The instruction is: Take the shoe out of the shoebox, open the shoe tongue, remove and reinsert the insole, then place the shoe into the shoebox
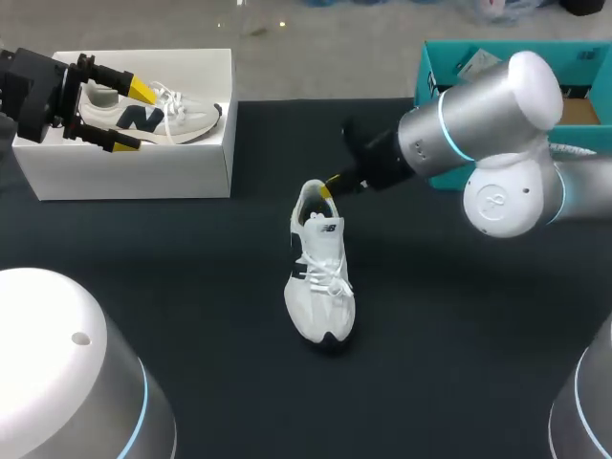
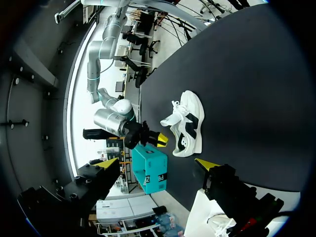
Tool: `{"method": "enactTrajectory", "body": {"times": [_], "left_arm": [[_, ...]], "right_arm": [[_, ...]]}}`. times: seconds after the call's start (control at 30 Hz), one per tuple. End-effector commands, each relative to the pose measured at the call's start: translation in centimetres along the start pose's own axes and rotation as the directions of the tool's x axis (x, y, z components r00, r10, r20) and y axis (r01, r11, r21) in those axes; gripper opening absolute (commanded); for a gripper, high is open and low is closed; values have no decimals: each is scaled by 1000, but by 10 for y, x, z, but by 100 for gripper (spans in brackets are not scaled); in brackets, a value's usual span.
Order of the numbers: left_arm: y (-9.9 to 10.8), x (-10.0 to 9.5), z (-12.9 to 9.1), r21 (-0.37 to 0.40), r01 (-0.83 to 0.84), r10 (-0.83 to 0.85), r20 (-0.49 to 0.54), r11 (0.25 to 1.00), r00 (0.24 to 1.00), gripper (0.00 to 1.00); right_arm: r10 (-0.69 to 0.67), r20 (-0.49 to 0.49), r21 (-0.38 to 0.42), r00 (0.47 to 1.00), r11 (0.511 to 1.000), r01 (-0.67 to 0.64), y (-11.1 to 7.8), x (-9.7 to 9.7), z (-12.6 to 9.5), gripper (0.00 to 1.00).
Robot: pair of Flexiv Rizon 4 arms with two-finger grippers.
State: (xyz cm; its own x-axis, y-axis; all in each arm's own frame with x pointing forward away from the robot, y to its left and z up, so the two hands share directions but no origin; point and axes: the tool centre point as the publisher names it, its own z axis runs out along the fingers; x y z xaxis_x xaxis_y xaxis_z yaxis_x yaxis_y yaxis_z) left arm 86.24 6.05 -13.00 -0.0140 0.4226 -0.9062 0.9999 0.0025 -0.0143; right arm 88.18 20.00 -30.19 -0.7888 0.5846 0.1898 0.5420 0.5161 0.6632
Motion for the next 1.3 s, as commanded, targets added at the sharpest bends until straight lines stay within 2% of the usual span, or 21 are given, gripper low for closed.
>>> {"method": "enactTrajectory", "body": {"times": [0.03, 0.17, 0.23, 0.3, 0.37, 0.43, 0.93, 0.97, 1.07, 1.3], "left_arm": [[0, -1, 0, 0, 0, 0, -4, 1000, 1000, 100], [0, -1, 0, 0, 0, 0, -4, 1000, 1000, 100], [0, -1, 0, 0, 0, 0, -4, 1000, 1000, 100], [0, -1, 0, 0, 0, 0, -4, 1000, 1000, 100], [0, -1, 0, 0, 0, 0, -4, 1000, 1000, 100], [0, -1, 0, 0, 0, 0, -4, 1000, 1000, 100], [0, -1, 0, 0, 0, 0, -4, 1000, 1000, 100], [0, -1, 0, 0, 0, 0, -4, 1000, 1000, 100], [0, -1, 0, 0, 0, 0, -4, 1000, 1000, 100], [0, -1, 0, 0, 0, 0, -4, 1000, 1000, 100]], "right_arm": [[0, 62, 42, 998, 999, -3, 3, 3, 1, 0], [0, 62, 42, 998, 999, -3, 3, 3, 1, 0], [141, 160, 55, 977, 987, -151, 9, 3, 3, 0], [268, 232, 47, 935, 957, -286, 10, 5, 7, 0], [367, 394, 41, 843, 909, -415, 5, 5, 10, 0], [397, 482, 69, 781, 872, -485, -1, 6, 12, 0], [397, 482, 69, 781, 872, -485, -1, 6, 12, 0], [435, 458, 68, 775, 852, -519, -2, 10, 16, 0], [454, 465, 55, 760, 842, -537, -6, 14, 29, 0], [505, 480, 51, 717, 800, -597, -23, 7, 43, 0]]}}
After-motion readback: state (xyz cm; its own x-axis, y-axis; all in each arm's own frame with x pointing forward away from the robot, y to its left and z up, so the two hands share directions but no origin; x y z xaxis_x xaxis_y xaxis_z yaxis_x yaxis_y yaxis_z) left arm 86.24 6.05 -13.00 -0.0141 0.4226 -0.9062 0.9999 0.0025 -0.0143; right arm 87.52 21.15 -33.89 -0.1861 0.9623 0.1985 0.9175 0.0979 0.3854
